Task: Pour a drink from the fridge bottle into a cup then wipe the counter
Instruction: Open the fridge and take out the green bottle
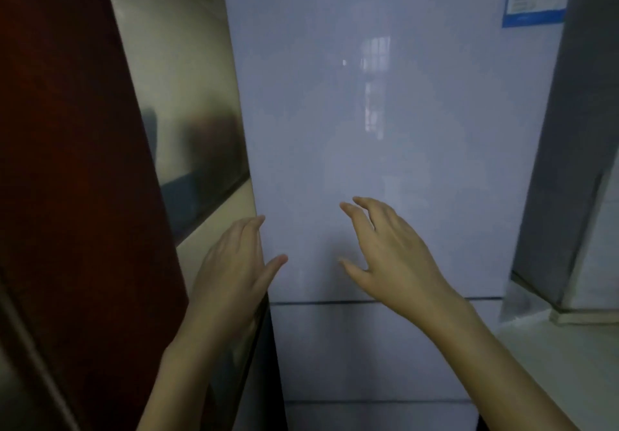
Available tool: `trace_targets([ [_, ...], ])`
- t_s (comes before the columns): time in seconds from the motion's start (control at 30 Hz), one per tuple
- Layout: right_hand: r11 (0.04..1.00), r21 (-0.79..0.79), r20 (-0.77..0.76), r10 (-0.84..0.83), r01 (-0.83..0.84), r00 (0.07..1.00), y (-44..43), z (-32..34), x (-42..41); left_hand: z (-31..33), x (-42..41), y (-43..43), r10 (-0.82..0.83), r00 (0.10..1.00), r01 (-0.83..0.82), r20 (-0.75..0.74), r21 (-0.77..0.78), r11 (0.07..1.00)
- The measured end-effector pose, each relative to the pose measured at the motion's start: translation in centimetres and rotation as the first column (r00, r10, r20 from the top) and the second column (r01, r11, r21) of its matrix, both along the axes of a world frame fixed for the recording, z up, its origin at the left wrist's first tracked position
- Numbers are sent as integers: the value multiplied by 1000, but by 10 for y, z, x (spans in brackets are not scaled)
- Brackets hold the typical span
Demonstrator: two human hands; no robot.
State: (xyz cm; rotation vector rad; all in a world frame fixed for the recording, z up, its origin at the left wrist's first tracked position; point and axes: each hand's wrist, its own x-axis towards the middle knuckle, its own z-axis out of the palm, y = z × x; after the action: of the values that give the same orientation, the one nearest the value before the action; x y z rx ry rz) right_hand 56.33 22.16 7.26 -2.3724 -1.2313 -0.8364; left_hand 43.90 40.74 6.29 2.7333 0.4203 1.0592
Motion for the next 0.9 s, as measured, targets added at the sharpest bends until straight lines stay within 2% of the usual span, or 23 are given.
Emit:
trace_targets([
  [0.1, 998, -1, 66, 64, -64, 996, 32, 21, 32, 3, 34, 21, 31, 998, -26, 54, -82, 996],
  [0.2, 993, 1, 153, 115, -117, 981, 68, 47, 65, -2, 72, 44, 100, 986, -63, 137, -251, 966],
  [0.3, 988, 3, 236, 149, -154, 960, 110, 69, 87, -8, 106, 67, 135, 978, -73, 160, -344, 936],
  [0.53, 992, 14, 483, 100, -122, 870, 201, 102, 108, 7, 159, 109, 75, 925, 179, 373, -602, 779],
  [0.63, 998, 7, 524, 45, -58, 851, 225, 108, 121, 11, 172, 124, 19, 954, 196, 300, -670, 716],
  [0.7, 1000, 2, 544, 19, -25, 839, 235, 107, 129, 8, 181, 128, 66, 981, 81, 180, -699, 711],
  [0.77, 999, 16, 550, 14, -27, 835, 238, 105, 134, 4, 186, 128, 161, 985, -58, 63, -758, 649],
  [0.8, 999, 26, 552, 11, -30, 834, 240, 104, 135, 1, 184, 127, 163, 986, -70, 47, -764, 642],
  [0.9, 998, 58, 544, 1, -39, 839, 247, 103, 135, -6, 177, 126, 56, 992, 43, 117, -703, 710],
])
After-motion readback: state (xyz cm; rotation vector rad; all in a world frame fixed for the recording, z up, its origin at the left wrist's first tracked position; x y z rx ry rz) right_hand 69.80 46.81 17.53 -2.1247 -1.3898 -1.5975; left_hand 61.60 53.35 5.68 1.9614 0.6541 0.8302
